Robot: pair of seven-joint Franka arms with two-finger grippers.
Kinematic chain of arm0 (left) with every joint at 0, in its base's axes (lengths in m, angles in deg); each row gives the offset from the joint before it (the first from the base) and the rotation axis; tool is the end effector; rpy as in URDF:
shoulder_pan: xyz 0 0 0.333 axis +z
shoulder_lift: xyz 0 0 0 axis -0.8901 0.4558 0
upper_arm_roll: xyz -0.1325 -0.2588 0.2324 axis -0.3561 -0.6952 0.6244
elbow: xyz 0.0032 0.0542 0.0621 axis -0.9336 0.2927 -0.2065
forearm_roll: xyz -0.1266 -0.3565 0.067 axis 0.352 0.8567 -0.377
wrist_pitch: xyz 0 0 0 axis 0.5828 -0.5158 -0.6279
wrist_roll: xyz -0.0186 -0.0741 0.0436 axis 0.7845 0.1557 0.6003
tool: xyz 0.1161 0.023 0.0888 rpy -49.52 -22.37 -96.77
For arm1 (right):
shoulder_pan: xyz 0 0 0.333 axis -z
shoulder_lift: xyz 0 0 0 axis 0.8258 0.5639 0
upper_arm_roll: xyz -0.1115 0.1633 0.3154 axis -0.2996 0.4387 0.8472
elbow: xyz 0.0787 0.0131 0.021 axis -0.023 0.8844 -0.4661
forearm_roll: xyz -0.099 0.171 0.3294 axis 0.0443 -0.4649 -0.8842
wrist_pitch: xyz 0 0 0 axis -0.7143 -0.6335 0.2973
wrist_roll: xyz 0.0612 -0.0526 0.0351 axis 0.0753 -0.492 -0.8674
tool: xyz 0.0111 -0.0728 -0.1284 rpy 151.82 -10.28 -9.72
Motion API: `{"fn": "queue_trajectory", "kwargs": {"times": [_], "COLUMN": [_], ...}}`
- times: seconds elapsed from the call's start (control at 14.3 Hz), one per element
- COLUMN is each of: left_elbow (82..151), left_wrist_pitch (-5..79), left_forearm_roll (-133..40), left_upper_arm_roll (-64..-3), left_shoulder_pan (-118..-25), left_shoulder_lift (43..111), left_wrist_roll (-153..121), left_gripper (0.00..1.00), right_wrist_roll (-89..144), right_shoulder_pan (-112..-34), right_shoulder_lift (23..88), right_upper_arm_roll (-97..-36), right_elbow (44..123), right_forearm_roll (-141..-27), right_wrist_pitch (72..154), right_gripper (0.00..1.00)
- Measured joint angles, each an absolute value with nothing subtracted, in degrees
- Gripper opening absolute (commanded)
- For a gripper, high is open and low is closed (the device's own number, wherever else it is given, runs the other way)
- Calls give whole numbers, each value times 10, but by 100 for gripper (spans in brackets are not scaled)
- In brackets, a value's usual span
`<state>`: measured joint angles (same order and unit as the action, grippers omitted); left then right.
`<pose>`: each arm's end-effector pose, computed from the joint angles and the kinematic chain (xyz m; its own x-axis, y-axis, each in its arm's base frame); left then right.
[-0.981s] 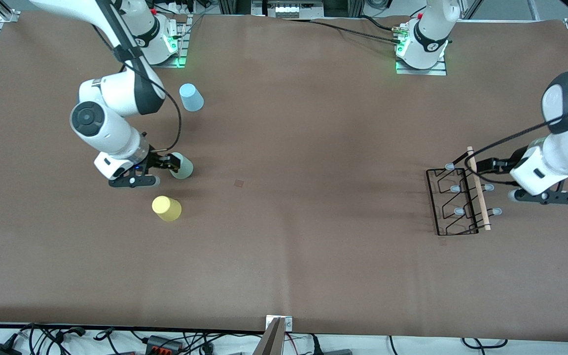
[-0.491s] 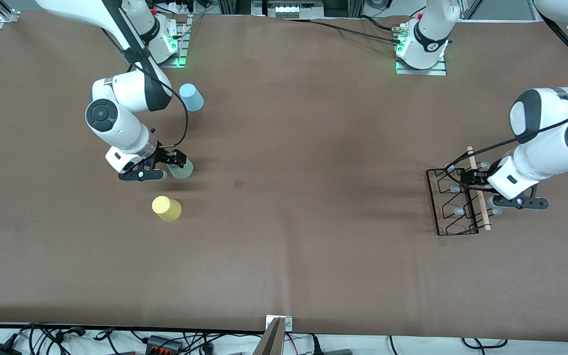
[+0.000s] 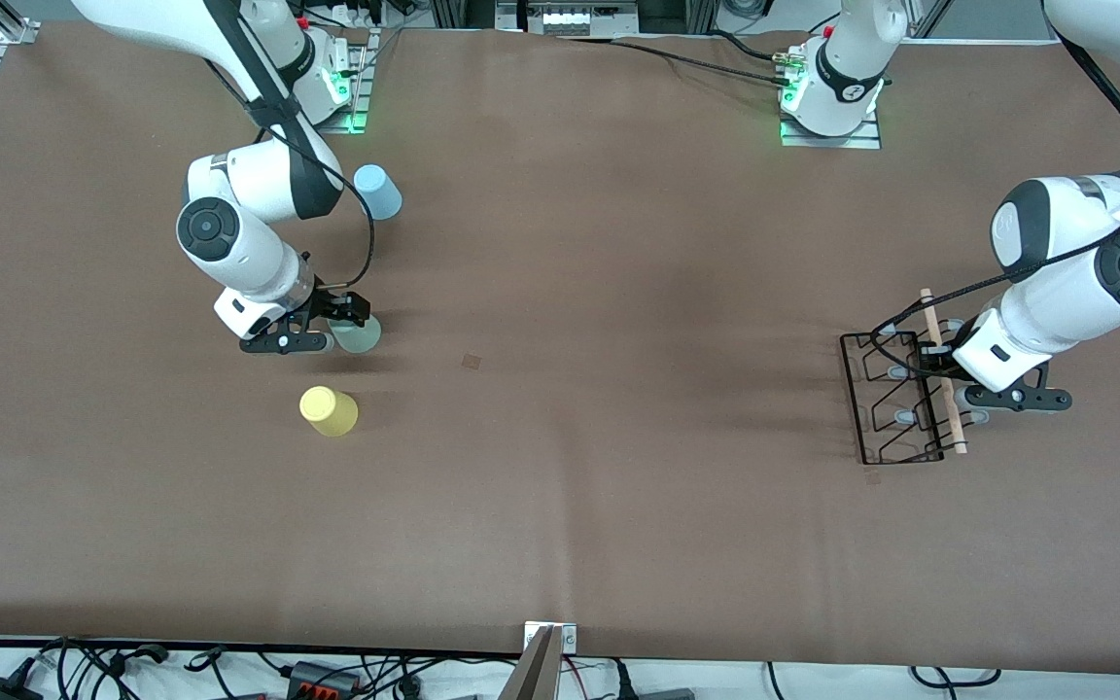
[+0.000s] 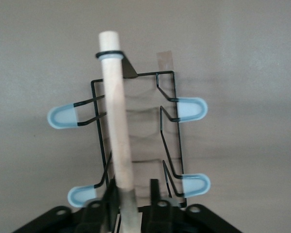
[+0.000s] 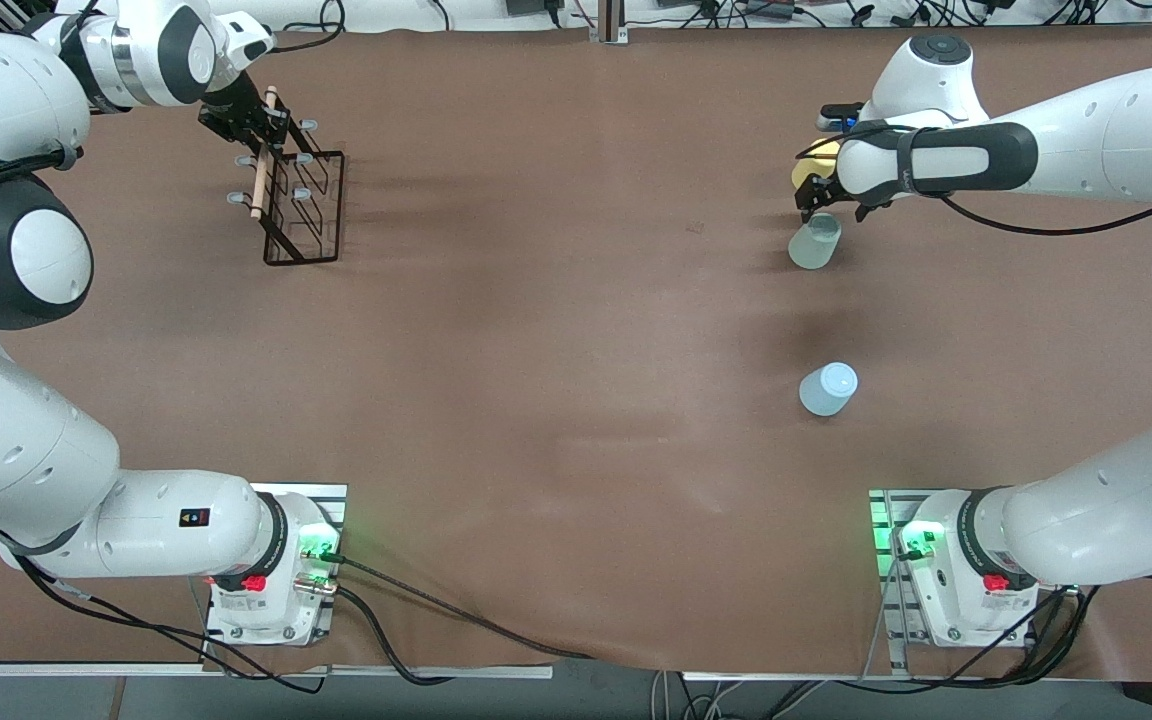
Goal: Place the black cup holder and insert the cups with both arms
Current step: 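Carry the black rack with the left gripper toward the table middle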
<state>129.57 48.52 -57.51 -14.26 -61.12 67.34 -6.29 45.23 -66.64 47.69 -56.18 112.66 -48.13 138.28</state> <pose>0.6122 0.0319 0.3499 0.9993 -0.0342 -0.0126 -0.0346 -0.9989 -0.0310 0.5307 0.1536 0.2676 0.9982 0.0375 -0.0472 0.0363 -0.9990 -0.0265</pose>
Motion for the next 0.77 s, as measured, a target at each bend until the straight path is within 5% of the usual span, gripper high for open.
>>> {"fn": "queue_trajectory", "kwargs": {"times": [0.42, 0.77], "left_elbow": [1283, 1186], "left_wrist_pitch": [453, 262], "left_forearm_roll": [-576, -571], "left_upper_arm_roll": [-146, -216], "left_shoulder_pan": [-614, -640], "left_shoulder_lift": [673, 668], "left_wrist_roll": [-65, -86], "left_gripper": [3, 2], "right_wrist_roll": [453, 453], "right_shoulder_pan": [-677, -678], "right_shoulder_lift": [492, 502], "right_upper_arm_roll": [-562, -562], "right_elbow": [1128, 1131], "right_forearm_roll": [-481, -481], "right_wrist_pitch": [1395, 1403], "right_gripper": [100, 100]}}
